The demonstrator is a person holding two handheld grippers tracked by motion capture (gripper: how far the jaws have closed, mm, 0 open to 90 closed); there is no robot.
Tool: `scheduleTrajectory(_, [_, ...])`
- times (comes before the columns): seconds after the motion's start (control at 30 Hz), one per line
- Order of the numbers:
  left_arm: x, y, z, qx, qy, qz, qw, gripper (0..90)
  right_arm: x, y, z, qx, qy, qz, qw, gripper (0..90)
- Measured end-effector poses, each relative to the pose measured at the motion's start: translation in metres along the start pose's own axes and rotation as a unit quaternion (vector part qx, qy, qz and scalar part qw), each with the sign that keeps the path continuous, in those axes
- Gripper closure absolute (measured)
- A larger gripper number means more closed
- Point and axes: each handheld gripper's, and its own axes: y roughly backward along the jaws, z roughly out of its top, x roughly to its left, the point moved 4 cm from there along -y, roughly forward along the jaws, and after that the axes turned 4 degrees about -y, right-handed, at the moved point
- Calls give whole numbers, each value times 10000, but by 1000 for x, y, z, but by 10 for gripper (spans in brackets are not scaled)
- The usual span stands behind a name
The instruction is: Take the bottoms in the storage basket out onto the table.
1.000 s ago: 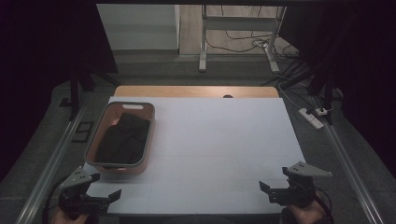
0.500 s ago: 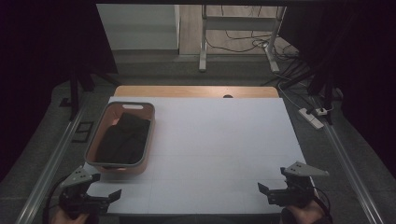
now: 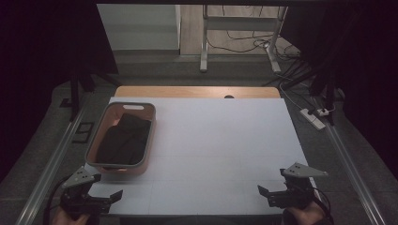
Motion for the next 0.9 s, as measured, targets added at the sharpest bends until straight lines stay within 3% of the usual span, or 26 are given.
scheduleTrajectory(0.17, [1, 3, 1, -143, 14, -23, 9999, 0, 0, 0, 0, 7, 4, 22, 10000, 0])
scheduleTrajectory(0.47, [0, 2, 2, -69, -47, 46, 10000, 0, 1, -1, 0, 48, 66, 33, 10000, 0])
scheduleTrajectory(0.7, [0, 3, 3, -114, 7, -81, 9999, 0, 2, -1, 0, 63, 102, 49, 9999, 2])
scheduleTrajectory(0.9, [-3, 4, 8, -164, -92, -120, 9998, 0, 2, -2, 0, 105, 136, 50, 9998, 2])
